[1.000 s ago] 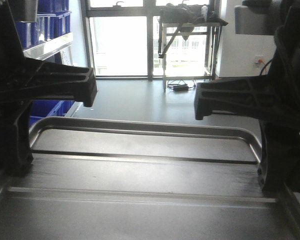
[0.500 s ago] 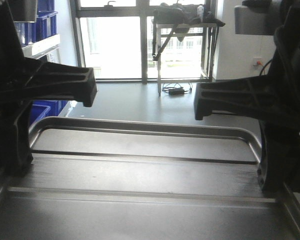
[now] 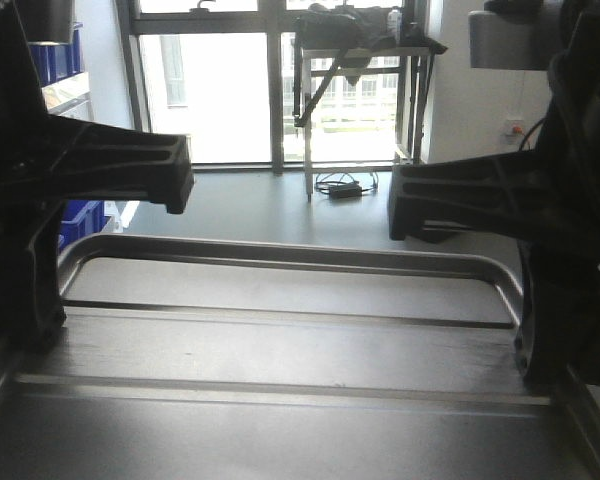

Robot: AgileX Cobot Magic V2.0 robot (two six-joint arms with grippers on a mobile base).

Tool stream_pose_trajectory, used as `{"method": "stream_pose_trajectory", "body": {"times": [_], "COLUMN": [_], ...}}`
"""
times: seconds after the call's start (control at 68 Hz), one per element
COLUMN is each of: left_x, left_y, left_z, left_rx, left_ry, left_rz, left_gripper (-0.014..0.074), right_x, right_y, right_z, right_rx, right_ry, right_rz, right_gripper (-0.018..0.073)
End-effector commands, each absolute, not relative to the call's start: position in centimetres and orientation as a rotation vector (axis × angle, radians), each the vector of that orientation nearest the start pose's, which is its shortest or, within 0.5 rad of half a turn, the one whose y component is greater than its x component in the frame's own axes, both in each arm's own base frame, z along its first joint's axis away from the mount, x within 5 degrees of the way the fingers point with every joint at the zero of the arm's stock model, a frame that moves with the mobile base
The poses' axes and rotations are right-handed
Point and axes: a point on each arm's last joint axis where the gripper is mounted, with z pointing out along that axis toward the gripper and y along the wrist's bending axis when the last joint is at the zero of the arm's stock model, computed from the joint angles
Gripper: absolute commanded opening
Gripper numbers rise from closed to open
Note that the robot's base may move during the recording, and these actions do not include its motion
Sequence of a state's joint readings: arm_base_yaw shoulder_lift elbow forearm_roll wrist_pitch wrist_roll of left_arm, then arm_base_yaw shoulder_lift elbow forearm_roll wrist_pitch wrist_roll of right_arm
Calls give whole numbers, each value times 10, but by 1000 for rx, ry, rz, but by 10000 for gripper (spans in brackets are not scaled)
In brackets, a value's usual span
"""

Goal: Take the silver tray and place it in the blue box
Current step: 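Hold the tray with both grippers while the base turns and drives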

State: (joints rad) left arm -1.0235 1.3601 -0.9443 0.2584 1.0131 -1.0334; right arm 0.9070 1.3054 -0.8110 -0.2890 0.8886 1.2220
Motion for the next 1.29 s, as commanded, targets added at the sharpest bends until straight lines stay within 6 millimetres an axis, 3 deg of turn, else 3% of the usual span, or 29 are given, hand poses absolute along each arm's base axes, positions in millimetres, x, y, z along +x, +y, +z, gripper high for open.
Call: {"method": "stream_pose_trajectory", "body": {"times": [0.0, 1.279], "left_x": [141, 141], "left_y": [-203, -203], "left_z": [275, 275], "left_rx": [155, 156], "left_ry": [2780, 2779], "left_rz": [-212, -210], "left_gripper": [-100, -100], "right_x": [160, 160], "right_y": [171, 171], "right_z": [259, 259], "right_rx": [201, 201], "right_ry": [2694, 2694], "right_rz": [283, 283], "right_gripper": [70, 70]}}
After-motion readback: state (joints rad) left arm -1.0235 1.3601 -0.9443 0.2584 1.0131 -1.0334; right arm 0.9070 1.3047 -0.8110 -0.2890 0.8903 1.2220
